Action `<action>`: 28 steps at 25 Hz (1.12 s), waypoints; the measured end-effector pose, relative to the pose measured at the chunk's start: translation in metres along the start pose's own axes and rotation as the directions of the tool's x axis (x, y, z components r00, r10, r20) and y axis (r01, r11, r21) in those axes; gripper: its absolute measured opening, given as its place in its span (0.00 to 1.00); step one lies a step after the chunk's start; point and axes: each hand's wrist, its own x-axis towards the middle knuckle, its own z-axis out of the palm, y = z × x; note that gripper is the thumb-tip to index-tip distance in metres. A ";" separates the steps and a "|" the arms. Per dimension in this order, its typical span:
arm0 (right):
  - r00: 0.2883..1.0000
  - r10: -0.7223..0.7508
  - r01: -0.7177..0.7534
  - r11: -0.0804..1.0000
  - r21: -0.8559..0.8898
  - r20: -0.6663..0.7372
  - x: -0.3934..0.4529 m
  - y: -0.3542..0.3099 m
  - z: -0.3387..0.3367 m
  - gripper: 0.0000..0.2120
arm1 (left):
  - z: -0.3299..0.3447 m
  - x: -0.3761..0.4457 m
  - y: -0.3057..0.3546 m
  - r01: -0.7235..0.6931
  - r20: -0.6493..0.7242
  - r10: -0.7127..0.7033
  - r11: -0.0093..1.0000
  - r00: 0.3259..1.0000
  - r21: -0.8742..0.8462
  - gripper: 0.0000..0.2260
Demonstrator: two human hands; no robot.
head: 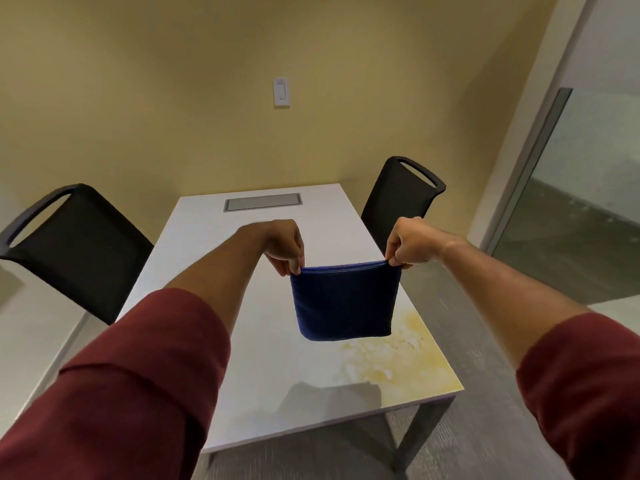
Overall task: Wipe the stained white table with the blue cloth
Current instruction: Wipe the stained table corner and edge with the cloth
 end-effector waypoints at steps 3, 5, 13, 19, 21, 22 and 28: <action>1.000 0.016 -0.016 1.000 -0.010 0.008 0.025 0.021 0.008 0.04 | 0.009 0.036 0.002 0.003 0.024 -0.003 1.000 1.000 -0.011 0.06; 0.999 0.035 -0.034 0.999 -0.020 0.014 0.047 0.033 0.014 0.04 | 0.014 0.064 0.002 0.005 0.031 -0.004 1.000 1.000 -0.012 0.06; 0.982 0.089 -0.099 0.993 -0.056 -0.166 0.121 0.065 0.053 0.07 | 0.039 0.151 0.001 0.027 -0.154 -0.008 0.992 0.988 0.123 0.07; 0.992 0.041 -0.052 0.994 -0.091 -0.122 0.141 0.112 0.089 0.07 | 0.098 0.166 0.002 0.085 -0.275 -0.035 0.981 0.961 0.174 0.09; 1.000 0.021 -0.019 0.993 -0.119 0.019 0.134 0.131 0.115 0.07 | 0.140 0.159 -0.002 0.129 -0.240 -0.076 0.968 0.968 0.216 0.09; 0.995 0.007 0.005 0.992 -0.125 0.099 0.128 0.140 0.130 0.06 | 0.164 0.155 -0.004 0.149 -0.214 -0.100 0.963 0.972 0.225 0.10; 0.923 -0.124 0.187 0.972 -0.144 0.365 0.088 0.181 0.211 0.00 | 0.278 0.125 -0.018 0.240 -0.106 -0.222 0.947 0.969 0.214 0.08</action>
